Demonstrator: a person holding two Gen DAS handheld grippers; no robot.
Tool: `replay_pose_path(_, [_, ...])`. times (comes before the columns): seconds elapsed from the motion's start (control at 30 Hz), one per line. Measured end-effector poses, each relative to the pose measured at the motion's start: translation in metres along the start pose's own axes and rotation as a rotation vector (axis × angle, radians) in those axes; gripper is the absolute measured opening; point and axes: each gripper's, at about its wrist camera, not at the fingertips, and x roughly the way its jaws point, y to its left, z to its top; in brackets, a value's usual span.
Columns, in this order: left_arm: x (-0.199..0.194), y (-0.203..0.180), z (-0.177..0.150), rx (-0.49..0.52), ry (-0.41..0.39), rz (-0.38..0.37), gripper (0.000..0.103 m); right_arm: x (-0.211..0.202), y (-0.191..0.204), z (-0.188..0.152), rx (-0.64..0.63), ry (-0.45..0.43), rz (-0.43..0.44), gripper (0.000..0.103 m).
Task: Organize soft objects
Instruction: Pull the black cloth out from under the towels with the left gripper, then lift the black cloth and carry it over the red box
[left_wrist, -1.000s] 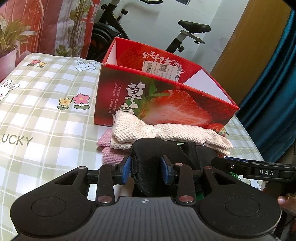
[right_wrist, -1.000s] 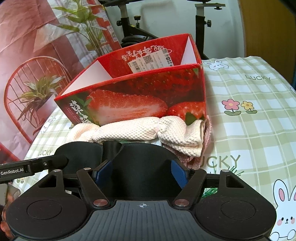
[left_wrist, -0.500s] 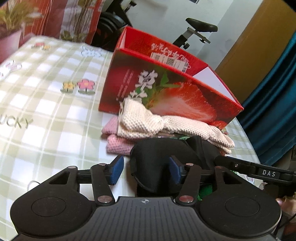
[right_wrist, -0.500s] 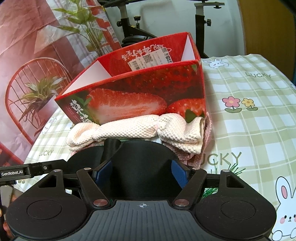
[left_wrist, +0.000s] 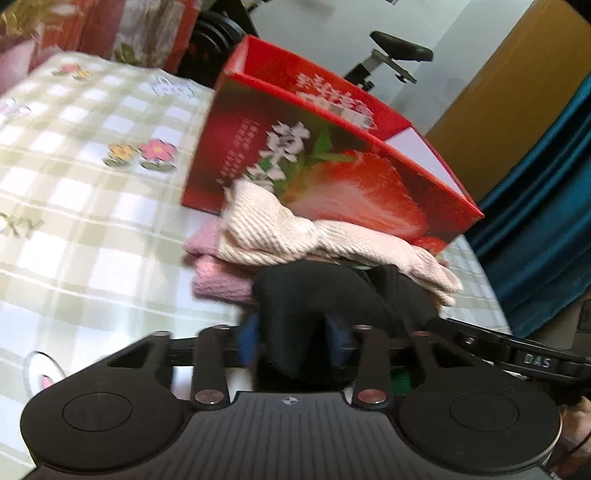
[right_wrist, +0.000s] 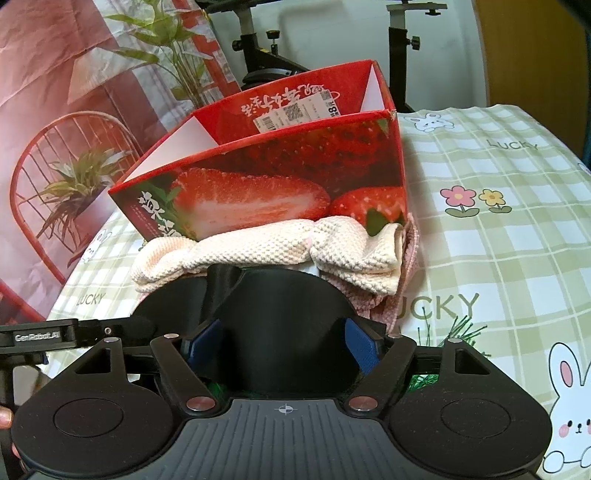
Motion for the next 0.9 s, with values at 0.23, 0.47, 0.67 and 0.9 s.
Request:
replay_pose_path(0.23, [-0.011,0.004,0.0,0.011,-0.036,0.05,0.02,0.0,-0.002,-0.003,0.021,-0.005,0.01,0.082])
replay_pose_path(0.47, [-0.006,0.013,-0.002,-0.014,-0.022,0.093,0.02,0.008,-0.012,-0.004,0.082,0.006,0.052,0.082])
replay_pose_path(0.67, [-0.007,0.012,-0.003,-0.002,-0.022,0.097,0.02,0.009,-0.006,0.003,0.052,-0.008,0.055,0.068])
replay_pose_path(0.9, [-0.022,-0.002,0.002,0.054,-0.081,0.109,0.019,-0.01,0.001,0.015,-0.01,-0.071,0.034,0.034])
